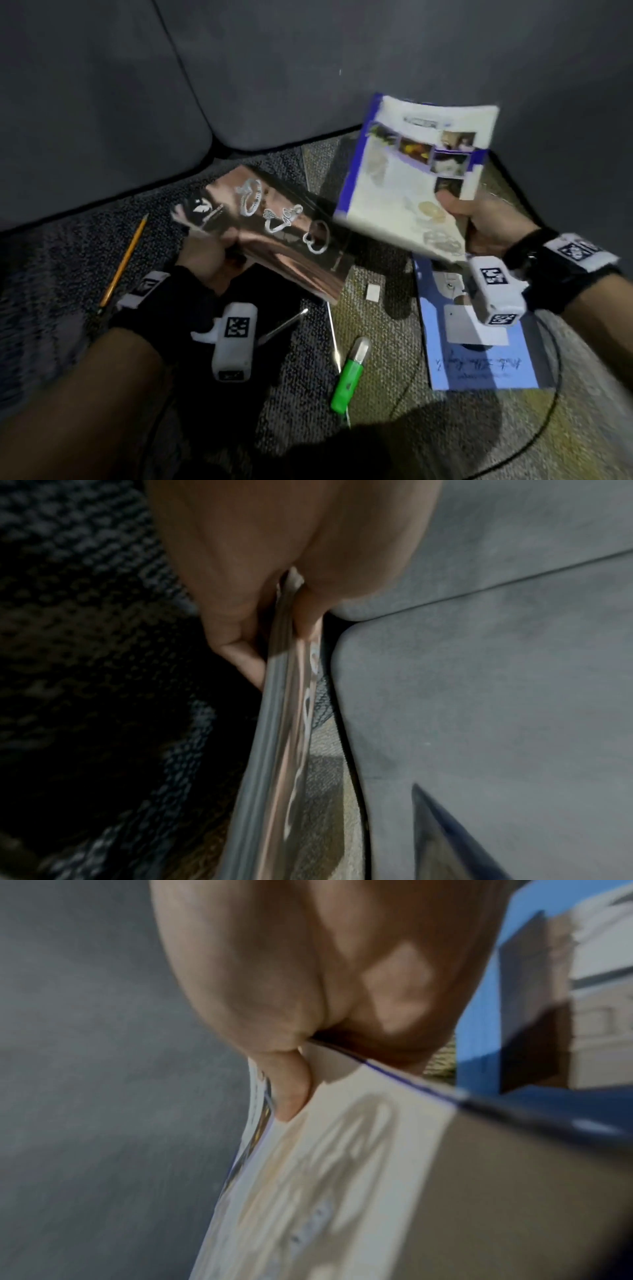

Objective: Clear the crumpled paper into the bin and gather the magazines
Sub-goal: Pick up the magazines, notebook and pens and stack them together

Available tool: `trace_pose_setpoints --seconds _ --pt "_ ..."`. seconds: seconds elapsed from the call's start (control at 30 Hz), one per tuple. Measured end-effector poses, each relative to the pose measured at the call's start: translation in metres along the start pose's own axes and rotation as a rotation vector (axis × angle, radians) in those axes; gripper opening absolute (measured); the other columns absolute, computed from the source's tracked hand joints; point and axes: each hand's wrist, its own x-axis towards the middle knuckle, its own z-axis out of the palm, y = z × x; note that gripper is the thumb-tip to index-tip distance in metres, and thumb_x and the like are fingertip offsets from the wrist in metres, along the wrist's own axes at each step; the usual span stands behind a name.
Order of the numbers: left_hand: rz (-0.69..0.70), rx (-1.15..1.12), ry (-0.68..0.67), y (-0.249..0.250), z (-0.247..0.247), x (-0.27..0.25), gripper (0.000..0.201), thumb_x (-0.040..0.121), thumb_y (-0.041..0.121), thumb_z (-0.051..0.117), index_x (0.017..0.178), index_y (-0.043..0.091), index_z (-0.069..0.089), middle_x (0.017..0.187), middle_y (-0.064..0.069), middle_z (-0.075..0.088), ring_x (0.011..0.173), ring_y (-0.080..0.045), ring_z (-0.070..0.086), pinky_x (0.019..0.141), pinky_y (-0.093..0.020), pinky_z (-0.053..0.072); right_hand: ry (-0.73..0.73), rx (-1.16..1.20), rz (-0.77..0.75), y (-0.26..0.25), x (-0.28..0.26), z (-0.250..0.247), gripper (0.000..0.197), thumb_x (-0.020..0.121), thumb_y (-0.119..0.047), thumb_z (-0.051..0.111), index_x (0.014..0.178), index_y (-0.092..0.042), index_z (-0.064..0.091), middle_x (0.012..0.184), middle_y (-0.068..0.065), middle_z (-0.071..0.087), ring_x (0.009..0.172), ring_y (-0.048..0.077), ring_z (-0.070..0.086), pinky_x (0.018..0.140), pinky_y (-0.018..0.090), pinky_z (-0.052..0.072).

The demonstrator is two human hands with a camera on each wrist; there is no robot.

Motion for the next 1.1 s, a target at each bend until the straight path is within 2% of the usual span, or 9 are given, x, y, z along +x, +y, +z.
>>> trace_pose_setpoints --seconds 0.13,0.3,0.4,0.5,0.73,0.83,0.93,1.03,1.1 --pt "0.208 0.266 -0.159 0.011 0.020 -0.001 0.027 0.098 -0.003 0.037 0.121 0.005 0.047 0.068 0.002 0.062 0.047 -0.002 0.058 0.049 -0.017 0.048 -0.145 -0.232 -0.022 0.001 -0.017 0.042 0.024 0.095 -0.008 0.052 0.080 -0.003 0.069 0.070 0.005 0.074 0.057 0.012 0.069 0.052 0.016 0.052" --pt "0.220 0.413 -0.243 0.015 0.048 -0.001 0.020 0.099 0.009 0.042 0.110 0.008 0.059 0.062 -0.009 0.061 0.043 -0.017 0.050 0.041 -0.020 0.038 -0.215 -0.214 0.043 0.022 -0.018 0.060 0.041 0.087 -0.018 0.065 0.122 0.003 0.057 0.124 0.027 0.060 0.115 0.045 0.056 0.102 0.052 0.042" --pt "0.146 0.285 -0.268 0.018 0.070 -0.015 0.038 0.102 0.033 0.036 0.108 0.006 0.063 0.087 -0.011 0.075 0.066 -0.020 0.072 0.063 -0.034 0.060 -0.221 -0.244 -0.025 0.034 -0.018 0.067 0.029 0.095 -0.008 0.055 0.124 -0.013 0.055 0.102 0.015 0.069 0.086 0.028 0.068 0.076 0.037 0.055" --pt "0.005 0.100 -0.347 0.018 0.074 -0.021 0.060 0.099 0.054 0.021 0.107 0.014 0.065 0.095 -0.007 0.076 0.082 -0.019 0.073 0.069 -0.033 0.060 -0.119 -0.250 -0.043 0.042 -0.019 0.066 0.030 0.096 -0.004 0.052 0.118 -0.023 0.049 0.053 0.001 0.049 0.039 0.016 0.041 0.045 0.024 0.032" --pt "0.170 0.286 -0.297 0.001 0.072 -0.009 0.038 0.087 0.000 0.059 0.124 0.007 0.058 0.114 -0.015 0.068 0.095 -0.028 0.069 0.079 -0.042 0.058 0.084 0.048 0.016 0.017 -0.029 0.017 0.034 0.095 -0.018 0.057 0.128 -0.021 0.047 0.098 0.006 0.068 0.085 0.020 0.063 0.074 0.032 0.048" --pt "0.054 0.153 -0.184 -0.005 0.072 -0.007 0.040 0.091 0.011 0.059 0.130 0.007 0.054 0.107 -0.017 0.071 0.085 -0.025 0.072 0.068 -0.036 0.061 0.448 -0.687 0.204 0.033 -0.041 -0.047 0.051 0.082 -0.039 0.072 0.121 -0.012 0.052 0.107 0.007 0.064 0.095 0.022 0.061 0.074 0.029 0.050" --pt "-0.132 0.186 -0.145 -0.011 0.068 -0.010 0.046 0.098 0.028 0.046 0.127 -0.008 0.051 0.047 -0.004 0.066 0.038 -0.007 0.061 0.058 -0.018 0.054 0.492 -1.282 0.579 0.070 -0.059 -0.089 0.099 0.056 -0.063 0.081 0.134 -0.011 0.048 0.135 0.012 0.052 0.118 0.031 0.054 0.093 0.036 0.048" --pt "-0.257 0.175 -0.176 -0.026 0.050 -0.005 0.041 0.091 0.040 0.056 0.107 0.003 0.065 0.084 -0.010 0.076 0.075 -0.018 0.074 0.087 -0.038 0.051 0.463 -1.074 0.606 0.094 -0.065 -0.098 0.121 0.040 -0.064 0.087 0.134 -0.002 0.044 0.131 0.012 0.054 0.112 0.032 0.059 0.089 0.038 0.051" --pt "-0.245 0.165 -0.132 -0.036 0.039 0.006 0.069 0.067 0.049 0.079 0.117 0.005 0.064 0.114 -0.015 0.069 0.099 -0.031 0.070 0.095 -0.046 0.050 0.520 -0.854 0.497 0.095 -0.068 -0.106 0.076 0.057 -0.037 0.091 0.115 0.003 0.060 0.113 0.011 0.065 0.094 0.028 0.065 0.083 0.036 0.054"
